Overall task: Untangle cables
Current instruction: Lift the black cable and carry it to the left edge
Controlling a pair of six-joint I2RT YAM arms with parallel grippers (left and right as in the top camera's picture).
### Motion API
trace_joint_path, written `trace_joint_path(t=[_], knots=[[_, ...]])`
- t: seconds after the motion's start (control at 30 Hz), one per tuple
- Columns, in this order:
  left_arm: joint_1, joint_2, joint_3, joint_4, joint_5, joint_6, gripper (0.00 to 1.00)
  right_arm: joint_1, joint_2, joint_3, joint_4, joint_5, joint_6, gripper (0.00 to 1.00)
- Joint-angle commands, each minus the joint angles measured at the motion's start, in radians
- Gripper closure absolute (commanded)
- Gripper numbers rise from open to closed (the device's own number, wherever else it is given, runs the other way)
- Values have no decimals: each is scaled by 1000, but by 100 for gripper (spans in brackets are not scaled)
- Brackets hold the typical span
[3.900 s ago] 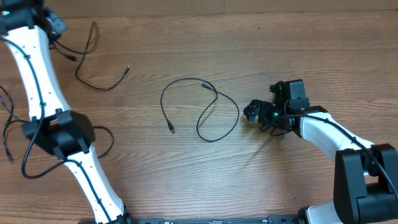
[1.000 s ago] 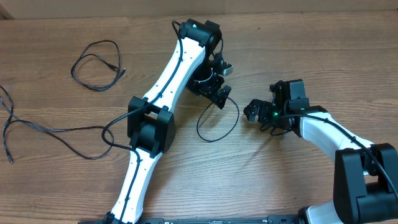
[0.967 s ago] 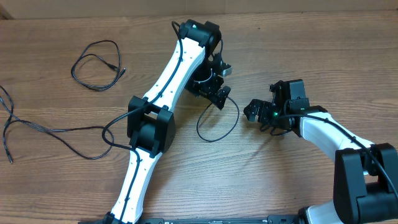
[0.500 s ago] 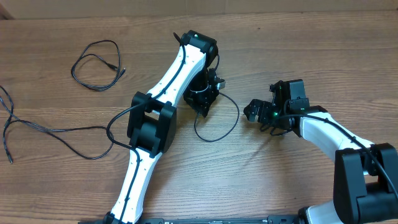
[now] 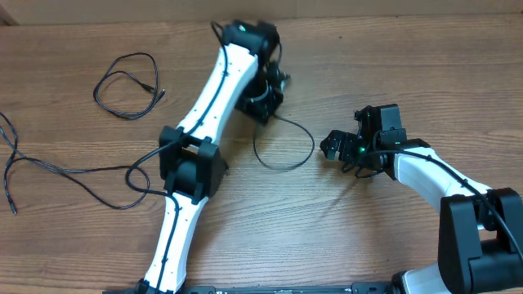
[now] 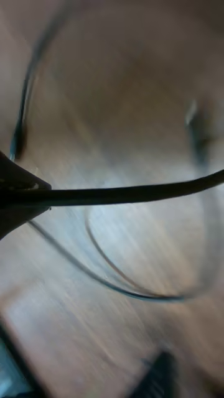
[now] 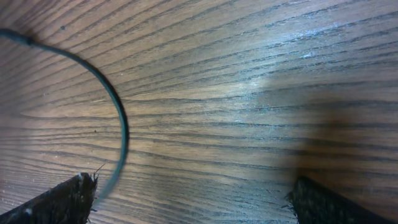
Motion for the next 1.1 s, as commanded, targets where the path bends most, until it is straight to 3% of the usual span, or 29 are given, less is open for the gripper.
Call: trace_joint_path(t=[0.0, 0.2, 0.23, 0.37, 0.7, 1.07], knots=[[46, -137, 234, 35, -134, -68, 96, -10, 57, -24, -13, 42, 3, 0], [138, -271, 468, 210, -442, -254, 96, -10, 57, -24, -14, 42, 3, 0], [187, -322, 502, 296, -525, -286, 96, -10, 57, -24, -14, 41, 3, 0], [311, -398, 510, 428, -641, -288, 96, -10, 57, -24, -14, 41, 3, 0], [672, -412, 463, 422, -580, -434, 96, -10, 57, -24, -12, 41, 3, 0], [760, -411, 315, 462, -518, -433, 96, -10, 57, -24, -6, 41, 7, 0]])
